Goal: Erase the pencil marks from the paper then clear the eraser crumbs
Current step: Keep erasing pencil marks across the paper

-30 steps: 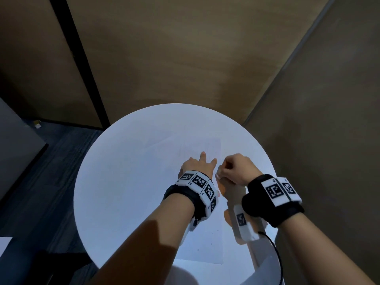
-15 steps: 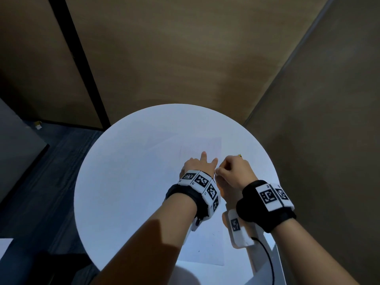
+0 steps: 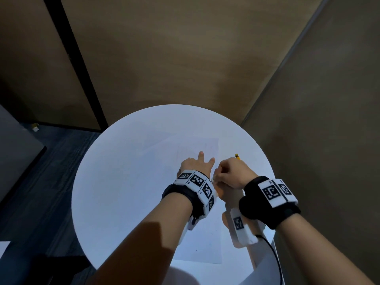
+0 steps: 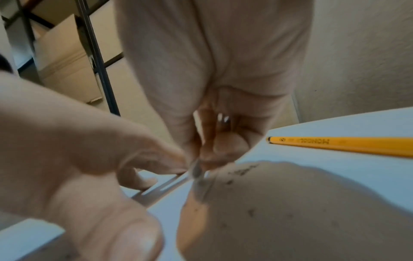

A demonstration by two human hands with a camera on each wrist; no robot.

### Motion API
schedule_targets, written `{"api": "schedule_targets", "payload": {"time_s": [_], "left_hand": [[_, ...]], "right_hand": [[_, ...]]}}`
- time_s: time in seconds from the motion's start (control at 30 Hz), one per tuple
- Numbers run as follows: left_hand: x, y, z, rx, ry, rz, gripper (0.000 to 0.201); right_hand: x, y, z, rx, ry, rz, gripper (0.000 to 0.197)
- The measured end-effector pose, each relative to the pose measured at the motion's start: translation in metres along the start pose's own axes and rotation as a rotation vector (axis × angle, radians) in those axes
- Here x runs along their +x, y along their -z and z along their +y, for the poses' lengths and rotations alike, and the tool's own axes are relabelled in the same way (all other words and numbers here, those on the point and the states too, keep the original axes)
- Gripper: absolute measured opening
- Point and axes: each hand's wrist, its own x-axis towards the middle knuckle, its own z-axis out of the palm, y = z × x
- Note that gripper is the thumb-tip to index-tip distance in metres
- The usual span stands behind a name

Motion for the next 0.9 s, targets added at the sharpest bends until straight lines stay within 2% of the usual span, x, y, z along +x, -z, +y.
{"api": "schedule_targets", "payload": {"time_s": [0.07,0.13,0.27,0.33,0.5,0.57,0.67,0.7,0.73,0.8,0.9], "left_hand": [[0.0,0.001,0.0,0.004,-0.007,0.001,0.086],[-0.001,0.001,0.0,0.0,-0.008,0.004,0.084],[-0.001,-0.002,0.0,-0.003,-0.003,0.011,0.087],[-0.001,-0.002,-0.001,-0.006,-0.002,0.012,0.088],[-0.001,0.001,-0.001,-0.013,-0.004,-0.012,0.086],[0.0,0.001,0.0,-0.004,-0.002,-0.013,0.087],[-0.001,0.0,-0.001,0.018,-0.005,-0.009,0.088],[-0.002,0.001,0.0,0.024,-0.007,-0.021,0.089],[-0.004,0.004,0.0,0.029,-0.013,-0.039,0.09],[-0.008,0.012,-0.007,0.029,-0.053,-0.06,0.084],[-0.015,0.024,-0.032,-0.02,-0.169,-0.04,0.054]], "right_hand": [[0.006,-0.001,-0.001,0.062,0.0,0.152,0.01],[0.005,-0.007,0.0,0.051,0.0,0.21,0.01],[-0.003,-0.004,-0.001,-0.091,0.019,-0.012,0.025],[0.001,0.004,-0.003,-0.088,0.013,-0.055,0.026],[0.006,-0.009,0.0,0.03,0.042,0.177,0.01],[-0.001,-0.012,0.005,0.022,0.07,0.115,0.014],[-0.008,-0.003,0.006,-0.038,0.063,-0.098,0.019],[-0.008,0.0,0.007,-0.032,0.054,-0.126,0.017],[-0.008,0.002,0.009,0.005,0.045,-0.113,0.014],[-0.007,0.001,0.015,0.177,0.012,0.004,0.014],[-0.01,0.003,0.021,0.567,-0.062,0.168,0.017]]}}
